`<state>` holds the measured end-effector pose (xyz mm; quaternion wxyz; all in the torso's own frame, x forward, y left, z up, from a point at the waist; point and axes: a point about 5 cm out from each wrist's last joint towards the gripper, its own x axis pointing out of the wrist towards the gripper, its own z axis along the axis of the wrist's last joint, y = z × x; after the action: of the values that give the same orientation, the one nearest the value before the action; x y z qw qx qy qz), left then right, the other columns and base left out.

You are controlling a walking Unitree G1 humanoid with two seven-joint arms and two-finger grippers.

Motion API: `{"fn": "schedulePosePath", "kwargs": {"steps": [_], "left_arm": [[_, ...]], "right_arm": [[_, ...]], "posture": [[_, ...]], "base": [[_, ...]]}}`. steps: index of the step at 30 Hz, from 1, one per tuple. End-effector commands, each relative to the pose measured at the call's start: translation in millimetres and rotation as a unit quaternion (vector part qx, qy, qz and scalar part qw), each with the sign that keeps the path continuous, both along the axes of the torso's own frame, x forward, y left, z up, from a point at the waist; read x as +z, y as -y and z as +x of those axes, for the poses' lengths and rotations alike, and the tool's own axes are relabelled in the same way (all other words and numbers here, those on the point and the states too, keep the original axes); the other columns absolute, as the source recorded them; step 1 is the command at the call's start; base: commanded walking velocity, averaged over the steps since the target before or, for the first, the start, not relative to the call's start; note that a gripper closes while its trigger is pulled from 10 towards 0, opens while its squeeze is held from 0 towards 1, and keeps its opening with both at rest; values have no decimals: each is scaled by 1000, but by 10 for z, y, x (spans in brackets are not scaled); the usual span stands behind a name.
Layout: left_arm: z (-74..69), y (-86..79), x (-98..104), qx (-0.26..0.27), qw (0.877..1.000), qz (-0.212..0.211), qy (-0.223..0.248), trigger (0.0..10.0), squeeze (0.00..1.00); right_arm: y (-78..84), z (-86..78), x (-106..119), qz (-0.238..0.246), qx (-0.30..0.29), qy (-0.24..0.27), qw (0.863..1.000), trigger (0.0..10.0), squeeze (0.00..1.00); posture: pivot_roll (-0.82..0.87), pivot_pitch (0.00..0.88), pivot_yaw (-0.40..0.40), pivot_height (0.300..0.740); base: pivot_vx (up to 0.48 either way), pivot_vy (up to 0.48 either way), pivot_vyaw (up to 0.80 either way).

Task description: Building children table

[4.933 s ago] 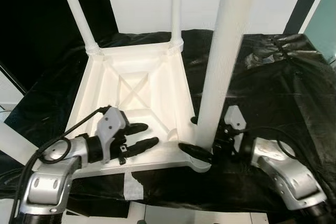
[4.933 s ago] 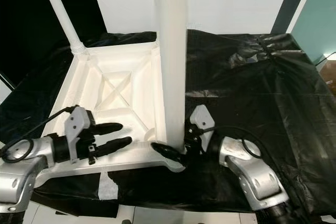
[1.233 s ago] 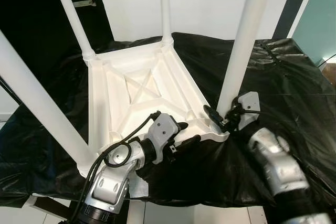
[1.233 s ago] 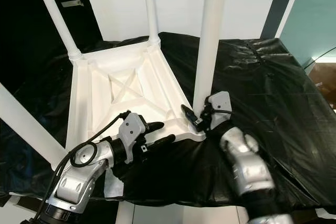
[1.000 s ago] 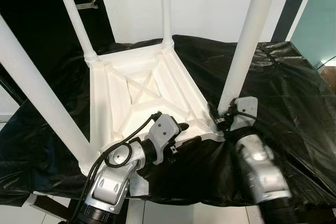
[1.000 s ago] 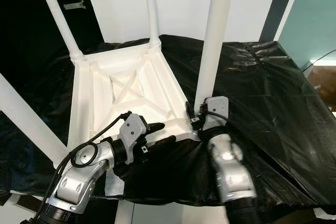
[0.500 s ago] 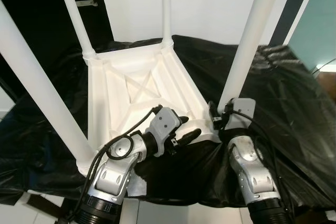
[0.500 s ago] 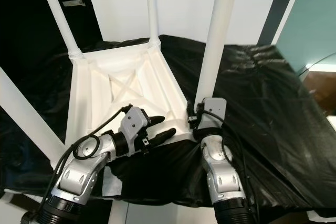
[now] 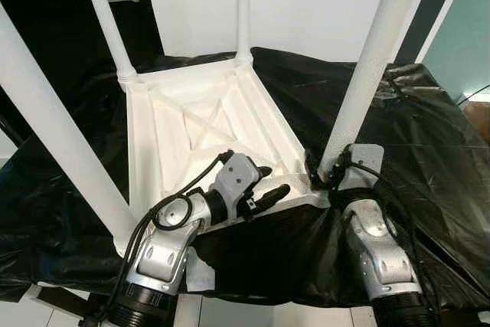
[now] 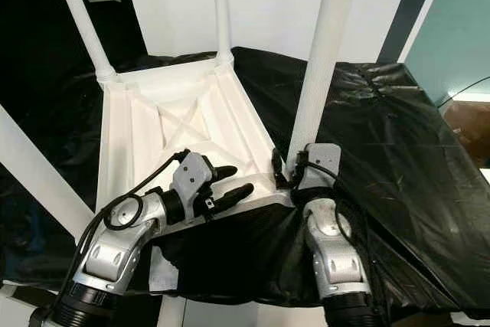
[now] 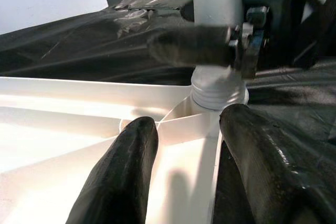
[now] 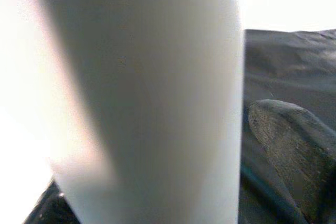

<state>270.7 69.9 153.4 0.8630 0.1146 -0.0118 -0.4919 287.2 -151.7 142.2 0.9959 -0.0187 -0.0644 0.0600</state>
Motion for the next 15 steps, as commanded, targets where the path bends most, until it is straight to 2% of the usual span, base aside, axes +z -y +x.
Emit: {"fn": "schedulePosePath", "kwargs": {"steps": [1, 2, 3, 4, 6, 10, 15], "left_arm": [[34, -27, 23, 56, 998, -6, 18, 10000, 0], [33, -19, 21, 54, 998, -6, 18, 10000, 0], [28, 5, 12, 48, 999, -7, 15, 10000, 0], [24, 18, 6, 46, 999, -7, 14, 10000, 0], [24, 18, 6, 46, 999, -7, 14, 10000, 0], [7, 36, 2, 39, 999, -7, 12, 10000, 0], [1, -10, -2, 43, 999, -2, 10, 10000, 0]], "right_arm": [[-3, -25, 23, 2, 24, 8, 1000, 10000, 0], [33, -45, 41, -2, 58, 8, 998, 10000, 0], [86, -70, 78, -17, 116, 12, 993, 10000, 0], [98, -68, 96, -26, 139, 14, 990, 10000, 0], [98, -68, 96, -26, 139, 14, 990, 10000, 0], [89, -9, 115, -54, 211, 4, 976, 10000, 0], [78, 17, 101, -61, 216, 1, 974, 10000, 0]], "posture": [[11, 0, -12, 740], [7, 0, -10, 740], [0, 0, -7, 740], [-1, 0, -6, 740], [-1, 0, -6, 740], [12, 0, -7, 740], [22, 0, -2, 740]], "base": [[0, 0, 0], [0, 0, 0], [0, 0, 0], [0, 0, 0], [0, 0, 0], [0, 0, 0], [0, 0, 0]]}}
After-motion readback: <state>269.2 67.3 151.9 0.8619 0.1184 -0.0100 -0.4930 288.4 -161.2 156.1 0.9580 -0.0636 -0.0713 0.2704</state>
